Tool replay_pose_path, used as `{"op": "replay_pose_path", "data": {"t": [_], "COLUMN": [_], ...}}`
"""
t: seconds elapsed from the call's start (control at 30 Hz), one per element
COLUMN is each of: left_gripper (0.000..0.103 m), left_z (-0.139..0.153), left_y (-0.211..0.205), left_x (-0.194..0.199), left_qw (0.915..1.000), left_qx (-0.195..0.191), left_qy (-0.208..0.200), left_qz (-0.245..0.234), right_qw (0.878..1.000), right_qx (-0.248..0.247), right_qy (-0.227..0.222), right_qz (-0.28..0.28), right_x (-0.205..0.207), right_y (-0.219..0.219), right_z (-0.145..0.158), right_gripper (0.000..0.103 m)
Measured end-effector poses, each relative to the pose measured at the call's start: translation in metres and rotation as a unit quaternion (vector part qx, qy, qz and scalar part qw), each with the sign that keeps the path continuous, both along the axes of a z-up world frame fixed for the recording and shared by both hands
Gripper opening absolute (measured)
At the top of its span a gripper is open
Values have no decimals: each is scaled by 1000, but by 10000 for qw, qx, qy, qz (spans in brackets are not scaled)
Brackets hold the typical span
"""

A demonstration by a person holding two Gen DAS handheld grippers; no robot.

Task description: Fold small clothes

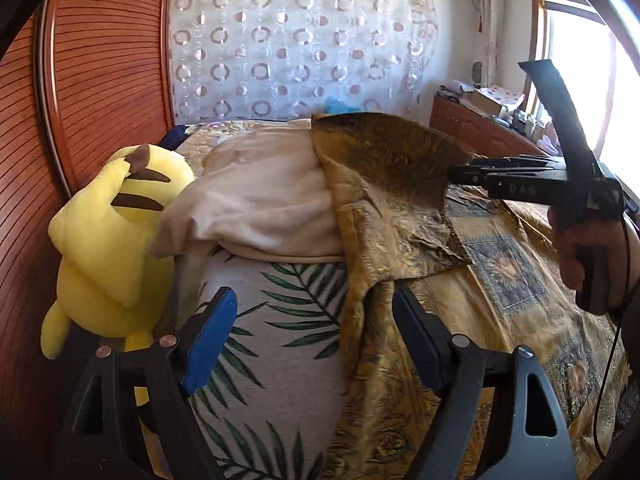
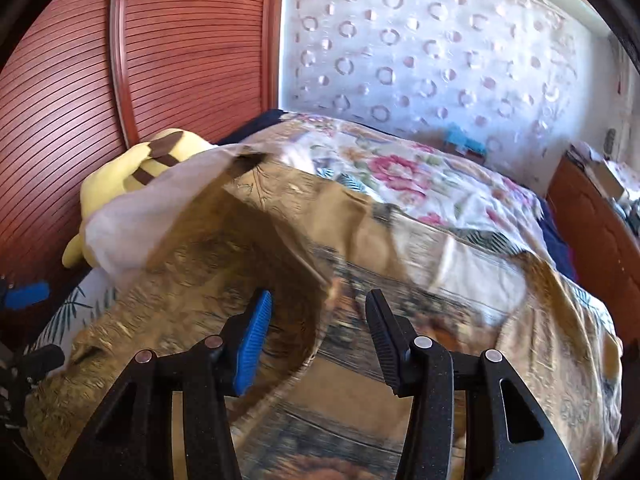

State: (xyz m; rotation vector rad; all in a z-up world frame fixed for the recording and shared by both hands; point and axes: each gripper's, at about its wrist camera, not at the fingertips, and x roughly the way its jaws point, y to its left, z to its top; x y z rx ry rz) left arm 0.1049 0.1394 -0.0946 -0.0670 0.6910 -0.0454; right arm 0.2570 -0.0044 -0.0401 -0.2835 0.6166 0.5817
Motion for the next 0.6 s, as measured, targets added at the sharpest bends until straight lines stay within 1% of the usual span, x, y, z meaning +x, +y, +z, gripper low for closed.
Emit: {"op": "replay_pose_path", "data": {"t": [0.1, 0.27, 0.43, 0.53, 0.6], "left_gripper": [81, 81, 81, 81, 81], "left_z": [6, 17, 24, 23, 22], "left_y": [-4, -23, -49, -68, -80], "left_x": [1, 12, 41, 64, 75], "left_qw": [10000, 9997, 9990, 9986, 9983], "left_qx": [-23, 70, 126, 143, 155], "left_qy": [-43, -126, -229, -216, -156], "left_qz": [-52, -196, -349, -461, -540], "right_qw": [9998, 9997, 9992, 9984, 9975], "right_qx": [17, 226, 264, 299, 317], "right_qy": [-10, -38, -144, -191, -224], "right_qz": [-203, -84, -247, -451, -591], "right_x": [0, -10, -16, -14, -22], "right_y": [-10, -32, -71, -100, -119], "right_z": [1, 7, 5, 10, 17], "right_gripper": [51, 51, 51, 51, 51]}}
